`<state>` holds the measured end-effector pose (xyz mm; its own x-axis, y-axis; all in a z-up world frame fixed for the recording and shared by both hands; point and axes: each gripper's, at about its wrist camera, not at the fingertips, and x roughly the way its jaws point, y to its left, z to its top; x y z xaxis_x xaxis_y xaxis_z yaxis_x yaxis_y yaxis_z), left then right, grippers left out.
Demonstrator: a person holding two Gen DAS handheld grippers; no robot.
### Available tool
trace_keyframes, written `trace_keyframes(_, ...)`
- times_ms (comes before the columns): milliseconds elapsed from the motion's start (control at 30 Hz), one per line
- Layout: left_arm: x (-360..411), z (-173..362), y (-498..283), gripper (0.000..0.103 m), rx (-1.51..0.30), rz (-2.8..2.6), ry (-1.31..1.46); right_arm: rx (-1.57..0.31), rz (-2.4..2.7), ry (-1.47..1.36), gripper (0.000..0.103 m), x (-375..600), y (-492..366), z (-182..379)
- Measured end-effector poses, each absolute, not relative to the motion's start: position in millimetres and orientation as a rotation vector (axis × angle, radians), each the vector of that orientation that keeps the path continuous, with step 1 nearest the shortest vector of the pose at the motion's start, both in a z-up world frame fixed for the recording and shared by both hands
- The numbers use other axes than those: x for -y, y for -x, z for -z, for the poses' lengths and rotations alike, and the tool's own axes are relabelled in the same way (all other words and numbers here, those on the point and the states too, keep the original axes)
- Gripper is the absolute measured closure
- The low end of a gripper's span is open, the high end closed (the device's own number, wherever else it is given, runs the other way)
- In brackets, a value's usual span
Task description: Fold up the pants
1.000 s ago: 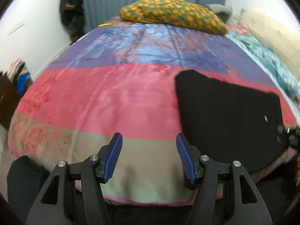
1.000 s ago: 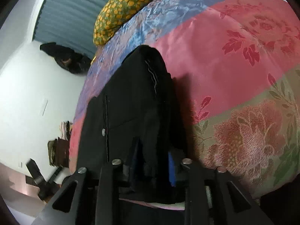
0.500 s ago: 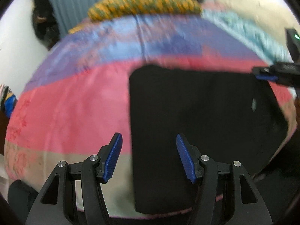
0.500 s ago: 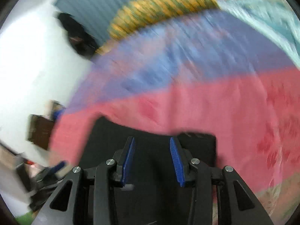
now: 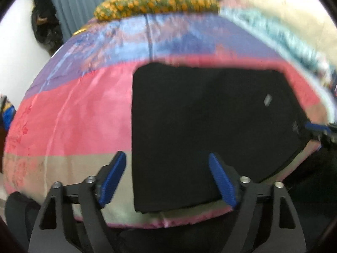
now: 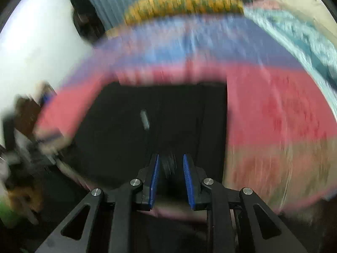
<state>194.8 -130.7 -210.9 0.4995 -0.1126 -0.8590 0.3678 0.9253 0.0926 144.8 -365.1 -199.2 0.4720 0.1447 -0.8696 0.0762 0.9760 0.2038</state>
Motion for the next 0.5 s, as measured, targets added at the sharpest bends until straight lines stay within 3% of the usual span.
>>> trace_keyframes(167,119,200,-187,0.019,-1.024,0.285,-0.24,-1.173,0.026,-0.236,0.079,351,-118,214)
trace_keyframes(200,115,195,-186,0.017,-1.015,0.269,-0.232,-1.12,0.042,-0.244,0.073,350,-109,203)
trace_keyframes(233,112,193,-185,0.015,-1.008,0.258,-0.227,-1.084,0.055,-0.246,0.064,350,-104,194)
trace_keyframes(267,110,192,-184,0.013,-1.003,0.242,-0.225,-1.062,0.069,-0.245,0.037,349,-101,188)
trace_keyframes(300,108,191,-184,0.013,-1.005,0.223,-0.228,-1.022,0.093,-0.241,0.021,349,-97,180)
trace_keyframes(500,102,193,-186,0.013,-1.017,0.173,-0.25,-0.957,0.119,-0.263,0.02,345,-87,169)
